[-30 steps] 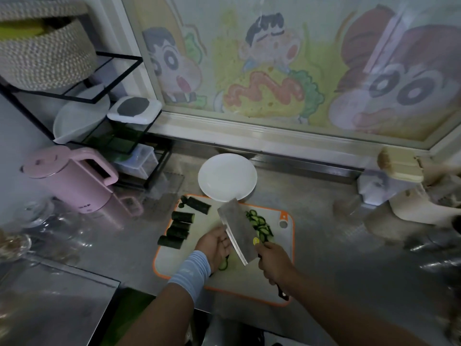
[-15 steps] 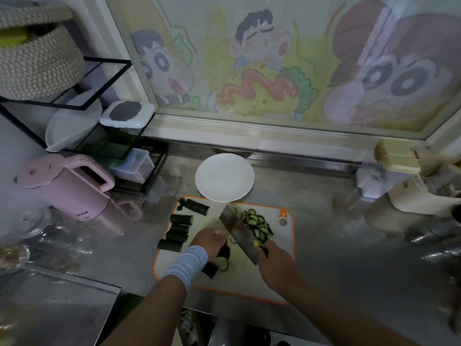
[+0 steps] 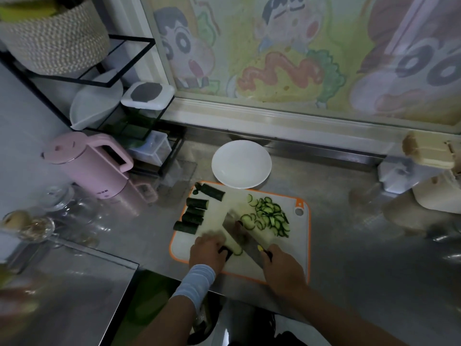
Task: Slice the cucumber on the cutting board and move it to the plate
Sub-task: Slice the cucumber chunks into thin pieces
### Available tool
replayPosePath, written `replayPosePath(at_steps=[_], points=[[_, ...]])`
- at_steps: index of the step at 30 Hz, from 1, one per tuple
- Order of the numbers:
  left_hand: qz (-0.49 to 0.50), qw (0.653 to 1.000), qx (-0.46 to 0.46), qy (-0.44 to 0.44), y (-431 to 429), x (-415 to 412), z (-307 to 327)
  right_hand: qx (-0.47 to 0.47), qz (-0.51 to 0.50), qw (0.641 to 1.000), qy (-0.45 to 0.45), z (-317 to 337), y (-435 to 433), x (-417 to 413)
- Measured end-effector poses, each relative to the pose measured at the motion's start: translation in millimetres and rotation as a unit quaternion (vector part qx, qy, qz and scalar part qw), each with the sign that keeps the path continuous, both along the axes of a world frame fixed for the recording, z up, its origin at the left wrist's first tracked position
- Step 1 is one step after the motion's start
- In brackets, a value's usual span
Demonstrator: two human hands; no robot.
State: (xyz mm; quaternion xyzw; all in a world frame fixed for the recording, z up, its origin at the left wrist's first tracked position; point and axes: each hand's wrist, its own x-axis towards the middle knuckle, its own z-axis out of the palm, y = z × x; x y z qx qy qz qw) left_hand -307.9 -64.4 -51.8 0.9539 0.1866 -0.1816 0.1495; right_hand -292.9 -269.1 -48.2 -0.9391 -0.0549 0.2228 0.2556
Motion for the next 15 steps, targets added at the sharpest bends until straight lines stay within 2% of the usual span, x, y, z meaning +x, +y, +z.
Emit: replayPosePath(at_steps=[5, 9, 15], points=[[-0.084, 0.994, 0.072, 0.011, -12.5, 12.5, 3.4, -0.022, -0.017, 0.999, -0.041, 1.7, -13.3, 23.7], [-0.149, 0.979, 0.140, 0.015, -25.3, 26.0, 1.2, 0.022, -0.036, 0.998, -0.054, 5.8, -13.8, 31.2], [-0.210, 0.963, 0.167, 0.030, -26.6, 29.2, -10.1, 0.041, -0.042, 0.997, -0.056, 5.1, -11.1, 29.4]])
